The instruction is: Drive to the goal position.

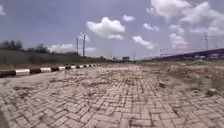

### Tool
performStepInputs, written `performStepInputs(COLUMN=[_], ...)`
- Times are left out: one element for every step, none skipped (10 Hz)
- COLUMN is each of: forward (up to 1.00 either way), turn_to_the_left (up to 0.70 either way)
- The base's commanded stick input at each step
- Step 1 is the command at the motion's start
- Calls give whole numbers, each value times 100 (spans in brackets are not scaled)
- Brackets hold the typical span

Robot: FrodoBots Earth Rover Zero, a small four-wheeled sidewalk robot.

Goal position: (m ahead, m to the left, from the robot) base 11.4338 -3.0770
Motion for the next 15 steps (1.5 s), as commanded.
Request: performStepInputs(forward=[100,100,100,100,100,100,100,100,100,100,100,100,100,100,100], turn_to_the_left=[0,0,0,0,0,-8,-33,-40,-39,-32,-19,-1,0,0,0])
